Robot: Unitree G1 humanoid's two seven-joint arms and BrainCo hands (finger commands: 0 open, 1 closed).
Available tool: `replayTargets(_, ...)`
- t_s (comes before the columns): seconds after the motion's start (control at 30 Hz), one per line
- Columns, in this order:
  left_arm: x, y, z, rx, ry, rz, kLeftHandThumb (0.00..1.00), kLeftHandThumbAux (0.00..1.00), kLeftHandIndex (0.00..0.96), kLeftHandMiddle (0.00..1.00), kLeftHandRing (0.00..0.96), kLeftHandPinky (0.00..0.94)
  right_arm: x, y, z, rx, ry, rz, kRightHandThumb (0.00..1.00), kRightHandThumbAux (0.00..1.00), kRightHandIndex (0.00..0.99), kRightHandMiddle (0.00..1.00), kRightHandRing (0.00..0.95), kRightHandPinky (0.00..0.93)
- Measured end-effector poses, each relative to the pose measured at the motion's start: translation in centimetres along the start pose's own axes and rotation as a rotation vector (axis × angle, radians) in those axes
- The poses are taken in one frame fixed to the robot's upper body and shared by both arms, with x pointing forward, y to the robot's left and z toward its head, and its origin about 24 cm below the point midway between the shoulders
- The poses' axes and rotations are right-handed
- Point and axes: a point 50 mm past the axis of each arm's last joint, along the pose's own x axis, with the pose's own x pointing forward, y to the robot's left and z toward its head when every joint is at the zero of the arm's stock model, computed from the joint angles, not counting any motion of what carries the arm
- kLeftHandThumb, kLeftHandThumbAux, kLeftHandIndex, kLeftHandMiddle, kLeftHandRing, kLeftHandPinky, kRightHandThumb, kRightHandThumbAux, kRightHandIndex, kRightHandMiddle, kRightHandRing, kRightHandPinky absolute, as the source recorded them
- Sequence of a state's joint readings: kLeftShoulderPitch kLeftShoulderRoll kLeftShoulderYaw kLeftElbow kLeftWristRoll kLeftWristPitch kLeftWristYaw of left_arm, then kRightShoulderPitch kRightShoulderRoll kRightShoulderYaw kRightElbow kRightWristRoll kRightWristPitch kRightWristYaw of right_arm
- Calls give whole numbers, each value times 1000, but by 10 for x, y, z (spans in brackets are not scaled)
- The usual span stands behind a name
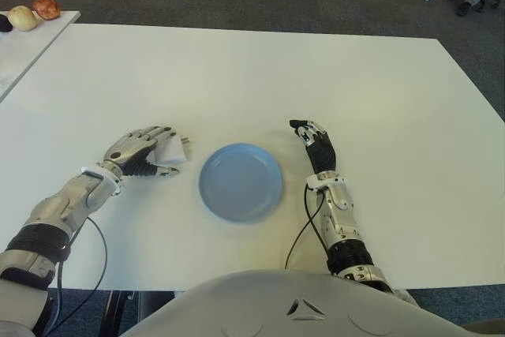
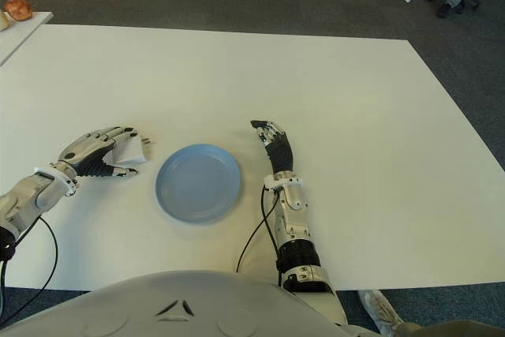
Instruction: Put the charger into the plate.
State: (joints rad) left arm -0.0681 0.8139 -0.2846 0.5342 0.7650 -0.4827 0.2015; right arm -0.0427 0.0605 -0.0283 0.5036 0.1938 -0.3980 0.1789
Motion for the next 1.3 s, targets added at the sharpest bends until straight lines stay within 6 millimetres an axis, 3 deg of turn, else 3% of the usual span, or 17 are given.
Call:
replayTargets(1.0,8,-3,-3,-13,14,-18,181,336,31,59,78,164,-7,-2,1,2,3,-9,0,598,377,327,216,85)
replayTargets(1.3,13,1,-3,-7,11,5,241,372,87,203,237,314,-7,-2,1,2,4,-7,0,593,373,328,217,82)
